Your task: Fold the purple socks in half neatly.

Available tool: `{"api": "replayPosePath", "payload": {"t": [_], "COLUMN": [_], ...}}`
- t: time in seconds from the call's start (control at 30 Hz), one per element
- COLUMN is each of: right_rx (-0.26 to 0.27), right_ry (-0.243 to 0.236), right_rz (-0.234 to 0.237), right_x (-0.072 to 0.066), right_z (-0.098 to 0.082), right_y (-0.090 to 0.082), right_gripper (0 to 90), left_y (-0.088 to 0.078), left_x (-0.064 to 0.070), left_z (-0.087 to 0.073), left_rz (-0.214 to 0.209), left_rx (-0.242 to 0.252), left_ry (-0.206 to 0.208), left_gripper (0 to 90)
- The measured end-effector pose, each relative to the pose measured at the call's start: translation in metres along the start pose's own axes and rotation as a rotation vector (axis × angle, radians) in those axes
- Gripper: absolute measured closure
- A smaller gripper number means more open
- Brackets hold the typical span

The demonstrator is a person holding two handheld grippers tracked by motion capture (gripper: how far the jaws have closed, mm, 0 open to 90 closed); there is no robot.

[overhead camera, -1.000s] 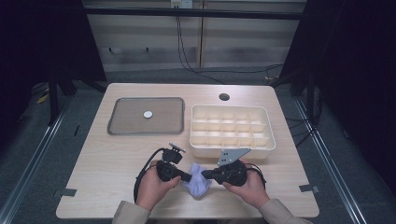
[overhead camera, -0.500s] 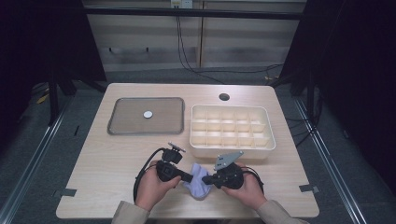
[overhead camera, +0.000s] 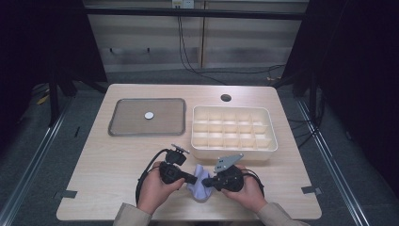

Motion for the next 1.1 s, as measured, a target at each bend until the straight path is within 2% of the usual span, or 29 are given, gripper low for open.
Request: {"api": "replayPosePath", "payload": {"t": [0.03, 0.07, 0.1, 0.23, 0.27, 0.4, 0.57, 0.87, 0.93, 1.1], "right_rx": [0.001, 0.002, 0.003, 0.001, 0.001, 0.006, 0.009, -0.02, -0.014, -0.038], "right_ry": [0.003, 0.0, -0.003, -0.006, -0.004, 0.007, 0.008, 0.0, 0.01, -0.003], "right_rz": [0.004, 0.002, 0.002, 0.005, 0.004, 0.006, -0.004, -0.042, -0.032, -0.028], "right_x": [-0.001, -0.001, -0.002, -0.003, -0.003, -0.002, 0.001, 0.006, 0.006, 0.004], "right_z": [0.0, 0.0, 0.0, 0.001, 0.001, 0.001, 0.001, -0.007, -0.009, -0.009], "right_y": [0.001, 0.001, 0.002, 0.003, 0.003, 0.001, -0.008, -0.022, -0.021, -0.015], "right_gripper": [90.0, 90.0, 90.0, 90.0, 90.0, 90.0, 90.0, 90.0, 90.0, 90.0], "left_y": [0.001, 0.001, 0.002, 0.001, 0.001, 0.002, 0.001, 0.0, 0.0, -0.002], "left_x": [0.002, 0.001, 0.001, 0.0, 0.0, -0.002, -0.009, -0.009, -0.008, -0.005], "left_z": [0.0, 0.0, 0.0, 0.0, 0.0, 0.0, 0.0, 0.0, 0.0, 0.001], "left_rz": [-0.006, -0.005, -0.006, -0.008, 0.005, 0.001, 0.011, 0.027, 0.027, 0.028], "left_rx": [0.008, -0.008, 0.0, -0.003, 0.003, 0.007, 0.003, 0.012, 0.014, 0.014], "left_ry": [0.002, 0.025, 0.012, 0.009, 0.001, -0.014, -0.03, -0.03, -0.028, -0.012], "left_gripper": [81.8, 81.8, 81.7, 81.5, 81.5, 81.5, 81.6, 81.5, 81.2, 79.8]}}
Point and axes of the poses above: each handheld gripper's, and its own axes: y roughly forward along the jaws, z roughly out of its top, x roughly to its right, the point moved 2 cm from there along y, roughly forward along the jaws, and after that the axes turned 12 degrees about -y, right-handed, at the moved point
